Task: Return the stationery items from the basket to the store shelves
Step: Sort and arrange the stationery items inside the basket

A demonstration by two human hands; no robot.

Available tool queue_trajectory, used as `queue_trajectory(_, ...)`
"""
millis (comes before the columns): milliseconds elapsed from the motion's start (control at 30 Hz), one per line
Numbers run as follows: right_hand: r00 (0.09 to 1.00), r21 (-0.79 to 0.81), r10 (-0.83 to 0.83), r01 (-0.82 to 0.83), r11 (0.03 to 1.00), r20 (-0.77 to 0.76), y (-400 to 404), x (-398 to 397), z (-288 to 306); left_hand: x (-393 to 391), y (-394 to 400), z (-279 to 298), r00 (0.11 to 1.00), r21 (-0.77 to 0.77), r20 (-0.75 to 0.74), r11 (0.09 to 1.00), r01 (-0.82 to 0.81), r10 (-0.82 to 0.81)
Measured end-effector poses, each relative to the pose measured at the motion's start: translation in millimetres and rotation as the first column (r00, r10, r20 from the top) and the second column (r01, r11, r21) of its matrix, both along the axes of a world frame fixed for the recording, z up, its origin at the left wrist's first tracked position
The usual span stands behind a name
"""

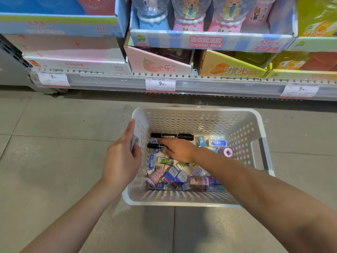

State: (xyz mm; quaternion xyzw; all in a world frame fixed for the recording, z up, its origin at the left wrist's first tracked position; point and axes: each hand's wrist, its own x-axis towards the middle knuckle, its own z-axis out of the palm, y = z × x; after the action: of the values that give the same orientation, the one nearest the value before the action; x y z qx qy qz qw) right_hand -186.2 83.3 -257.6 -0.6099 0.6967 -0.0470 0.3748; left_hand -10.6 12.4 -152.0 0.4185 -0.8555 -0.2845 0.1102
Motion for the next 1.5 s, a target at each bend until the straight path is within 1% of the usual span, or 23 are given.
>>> queue_trajectory(133,0.972,-0.003,0.206,-0.208,0.978,-0.116,6.7,-2.5,2.4,-0.2,-0.5,-0.8,1.000,0.000,-0.011,1.000,0.007,-0.007)
queue_trajectory(200,0.959,-0.036,0.233,-0.242,0.970,-0.163,8.3,-3.3,3.8,-0.3,-0.7,-1.3,1.000,0.001,-0.015,1.000,0.007,-0.007)
queue_trajectory(300,0.920,-0.156,0.251,-0.307,0.939,-0.300,2.4,-0.4,-0.4,0.1,-0.7,-1.4,1.000,-0.005,-0.015,1.000,0.008,-0.008)
queue_trajectory(333,0.916,-0.186,0.254,-0.321,0.929,-0.309,-0.8,0.7,-0.3,0.1,-0.7,-1.2,1.000,-0.004,-0.015,1.000,0.007,-0.007)
queue_trajectory(400,0.918,-0.193,0.274,-0.336,0.922,-0.287,-4.9,4.3,1.8,-0.2,-0.7,-1.7,1.000,-0.005,-0.007,1.000,0.001,-0.001)
queue_trajectory(533,0.934,-0.056,0.264,-0.285,0.957,-0.242,1.6,13.7,1.0,-0.2,-2.0,-1.0,1.000,-0.002,0.001,1.000,-0.002,0.002)
queue_trajectory(600,0.936,-0.067,0.243,-0.267,0.961,-0.253,6.9,16.1,0.9,0.0,-1.5,0.3,1.000,-0.009,0.014,1.000,0.009,-0.009)
queue_trajectory(733,0.905,-0.045,0.324,-0.349,0.936,-0.277,20.4,15.1,3.2,-0.5,-1.4,0.4,0.999,-0.028,0.028,0.999,0.018,-0.017)
queue_trajectory(900,0.913,0.009,0.385,-0.387,0.922,-0.135,47.6,14.3,14.8,0.2,-0.9,-0.2,0.999,-0.026,0.024,0.999,0.025,-0.024)
queue_trajectory(967,0.942,0.004,0.330,-0.330,0.944,-0.060,51.1,14.0,24.2,0.2,-0.9,-0.8,0.999,-0.031,0.029,0.999,0.024,-0.023)
queue_trajectory(1033,0.970,-0.071,0.238,-0.240,0.968,-0.041,49.4,15.7,30.1,-0.2,-0.2,-0.5,0.999,-0.028,0.027,0.999,0.023,-0.022)
queue_trajectory(1100,0.985,-0.192,0.130,-0.149,0.970,-0.110,46.2,17.2,29.1,0.0,-0.3,-0.3,1.000,-0.031,0.023,0.999,0.022,-0.021)
queue_trajectory(1133,0.984,-0.224,0.074,-0.110,0.968,-0.164,43.4,16.6,28.2,0.3,-0.5,-0.4,1.000,-0.034,0.024,0.999,0.018,-0.018)
queue_trajectory(1200,0.970,-0.216,-0.005,-0.049,0.975,-0.243,37.0,13.3,28.2,0.1,-0.2,-1.0,1.000,-0.036,0.023,0.999,0.012,-0.011)
queue_trajectory(1267,0.967,-0.172,-0.069,0.026,0.985,-0.246,29.8,9.5,29.6,0.0,-0.2,-1.5,1.000,-0.034,0.011,0.999,0.012,-0.011)
queue_trajectory(1300,0.966,-0.158,-0.080,0.042,0.986,-0.246,26.0,8.5,30.7,0.2,-0.5,-1.7,1.000,-0.032,0.006,0.999,0.011,-0.011)
queue_trajectory(1400,0.960,-0.121,-0.048,0.015,0.993,-0.275,16.6,8.2,30.8,0.4,-0.5,-2.0,1.000,-0.028,-0.002,0.999,0.017,-0.017)
queue_trajectory(1500,0.932,-0.178,-0.004,-0.064,0.982,-0.363,11.4,6.1,19.3,-0.4,-1.0,-2.3,1.000,-0.020,-0.008,1.000,0.008,-0.008)
